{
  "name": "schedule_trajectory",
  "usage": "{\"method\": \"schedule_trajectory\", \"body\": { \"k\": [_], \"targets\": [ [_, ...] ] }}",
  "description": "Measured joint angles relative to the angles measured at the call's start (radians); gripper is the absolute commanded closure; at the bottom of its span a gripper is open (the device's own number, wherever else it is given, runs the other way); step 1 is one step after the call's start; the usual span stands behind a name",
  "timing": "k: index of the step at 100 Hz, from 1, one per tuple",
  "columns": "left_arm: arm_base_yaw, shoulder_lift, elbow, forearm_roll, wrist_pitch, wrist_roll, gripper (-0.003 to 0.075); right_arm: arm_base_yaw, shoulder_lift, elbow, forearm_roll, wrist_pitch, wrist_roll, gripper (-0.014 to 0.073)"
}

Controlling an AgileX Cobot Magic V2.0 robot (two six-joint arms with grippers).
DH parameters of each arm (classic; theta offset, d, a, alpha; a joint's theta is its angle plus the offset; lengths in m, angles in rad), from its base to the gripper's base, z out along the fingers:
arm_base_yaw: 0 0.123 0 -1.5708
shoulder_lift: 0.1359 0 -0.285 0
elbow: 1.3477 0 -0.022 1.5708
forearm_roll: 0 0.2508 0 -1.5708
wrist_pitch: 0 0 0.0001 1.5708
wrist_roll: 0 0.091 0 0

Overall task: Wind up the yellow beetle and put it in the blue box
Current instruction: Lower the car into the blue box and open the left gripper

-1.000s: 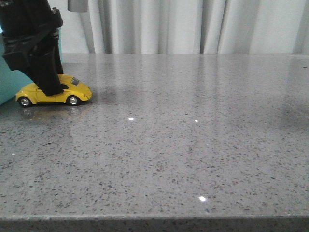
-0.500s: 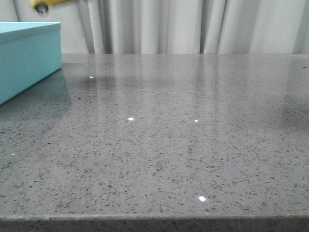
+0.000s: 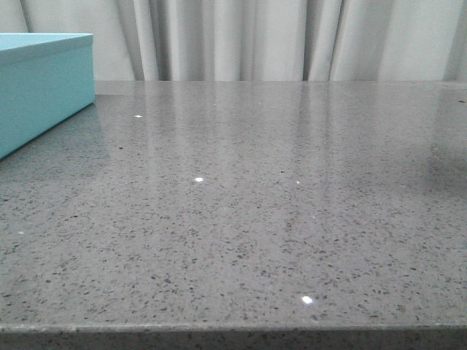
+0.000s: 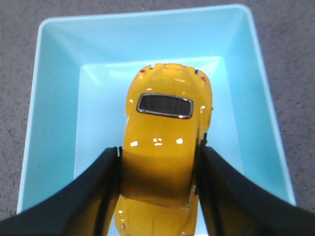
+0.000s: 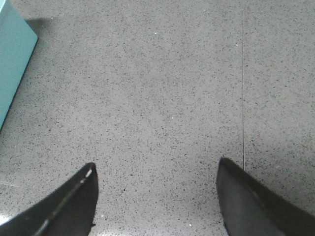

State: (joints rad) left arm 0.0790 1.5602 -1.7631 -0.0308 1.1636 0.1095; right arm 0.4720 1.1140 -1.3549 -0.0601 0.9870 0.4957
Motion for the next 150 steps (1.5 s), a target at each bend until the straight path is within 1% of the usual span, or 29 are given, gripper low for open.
{"method": "schedule_trajectory", "body": {
  "k": [12, 33, 59, 66, 78, 83, 86, 116, 131, 139, 150],
  "targets": [
    [0.033, 0.028, 0.056, 0.000, 0.000, -0.005, 0.0512, 0.000, 0.000, 0.000, 0.000, -0.001, 0.000, 0.0084],
    [0.035, 0.091, 0.154, 0.002, -0.044, -0.009, 0.0511, 0.000, 0.000, 0.000, 0.000, -0.001, 0.000, 0.0084],
    [0.035, 0.185, 0.190, -0.004, -0.059, -0.009, 0.0503, 0.000, 0.000, 0.000, 0.000, -0.001, 0.000, 0.0084],
    [0.035, 0.201, 0.192, -0.008, -0.061, -0.009, 0.0461, 0.000, 0.000, 0.000, 0.000, -0.002, 0.000, 0.0084],
    [0.035, 0.206, 0.194, -0.012, -0.065, -0.009, 0.0312, 0.000, 0.000, 0.000, 0.000, -0.002, 0.000, 0.0084],
    [0.035, 0.206, 0.194, -0.012, -0.071, -0.009, 0.0272, 0.000, 0.000, 0.000, 0.000, -0.002, 0.000, 0.0084],
    [0.035, 0.206, 0.194, -0.012, -0.073, -0.009, 0.0262, 0.000, 0.000, 0.000, 0.000, -0.002, 0.000, 0.0084],
    [0.035, 0.186, 0.194, -0.032, -0.107, -0.006, 0.0261, 0.000, -0.002, 0.000, -0.003, -0.002, 0.000, 0.0084],
    [0.035, 0.094, 0.194, -0.069, -0.181, 0.012, 0.0261, 0.000, -0.035, 0.022, -0.038, -0.023, 0.000, 0.0084],
    [0.035, 0.036, 0.194, -0.074, -0.196, 0.015, 0.0265, 0.000, -0.080, 0.058, -0.062, -0.050, 0.000, 0.0084],
    [0.035, -0.046, 0.194, -0.083, -0.202, 0.016, 0.0309, 0.000, -0.164, 0.140, -0.092, -0.108, 0.000, 0.0086]
  ]
}}
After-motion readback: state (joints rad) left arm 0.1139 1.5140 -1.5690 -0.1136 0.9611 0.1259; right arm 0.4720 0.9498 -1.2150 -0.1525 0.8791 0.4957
